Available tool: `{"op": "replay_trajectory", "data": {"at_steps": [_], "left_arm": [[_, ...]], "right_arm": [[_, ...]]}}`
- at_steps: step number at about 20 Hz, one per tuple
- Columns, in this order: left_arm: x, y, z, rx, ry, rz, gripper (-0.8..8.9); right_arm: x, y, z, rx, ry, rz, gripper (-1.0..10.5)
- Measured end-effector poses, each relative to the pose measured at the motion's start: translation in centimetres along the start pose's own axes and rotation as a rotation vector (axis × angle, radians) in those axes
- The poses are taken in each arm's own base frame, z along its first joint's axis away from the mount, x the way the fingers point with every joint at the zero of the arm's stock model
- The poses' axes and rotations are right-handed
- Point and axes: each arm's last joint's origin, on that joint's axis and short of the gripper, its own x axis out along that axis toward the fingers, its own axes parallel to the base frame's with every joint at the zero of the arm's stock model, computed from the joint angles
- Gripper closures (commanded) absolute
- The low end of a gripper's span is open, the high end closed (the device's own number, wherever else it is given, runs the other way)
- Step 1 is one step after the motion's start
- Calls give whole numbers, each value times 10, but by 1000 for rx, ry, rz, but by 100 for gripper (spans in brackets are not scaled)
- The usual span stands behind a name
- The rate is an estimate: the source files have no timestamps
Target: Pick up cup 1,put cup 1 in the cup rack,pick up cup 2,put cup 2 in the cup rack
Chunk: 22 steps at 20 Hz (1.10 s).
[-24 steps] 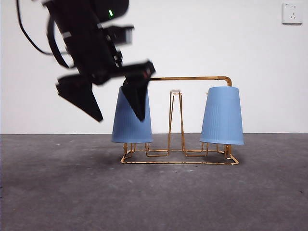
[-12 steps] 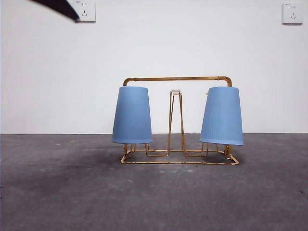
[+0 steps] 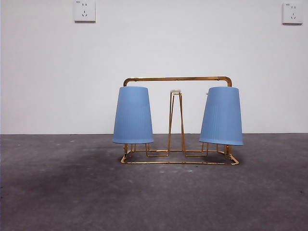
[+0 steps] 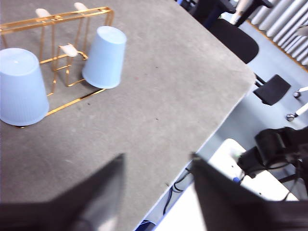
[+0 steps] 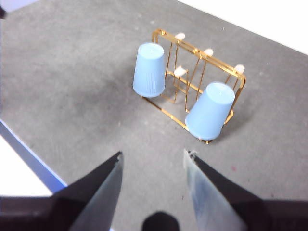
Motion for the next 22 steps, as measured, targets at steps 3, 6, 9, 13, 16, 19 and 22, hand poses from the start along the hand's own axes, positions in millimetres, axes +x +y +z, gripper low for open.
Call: {"op": "replay_trajectory", "data": {"at_steps": [3, 6, 9, 13, 16, 19, 22], "left_arm": [[-2, -1, -1, -3, -4, -7, 821], [-2, -1, -1, -6, -4, -7, 821], [-2, -1, -1, -6, -4, -7, 821], [-2, -1, -1, -6, -4, -7, 818], [-2, -1, -1, -6, -4, -7, 817], [-2, -1, -1, -6, -4, -7, 817], [-2, -1, -1, -6, -4, -7, 818]], "right_arm": [[0, 0, -4, -5, 40, 1, 955], [0, 0, -7, -8, 68, 2, 955], [0, 0, -9, -11, 91, 12, 955], [-1, 1, -11, -8, 110, 28, 946], [-1, 1, -14, -4, 147, 28, 946], [-1, 1, -14, -4, 147, 28, 946], [-1, 1, -14, -4, 147, 28, 946]]}}
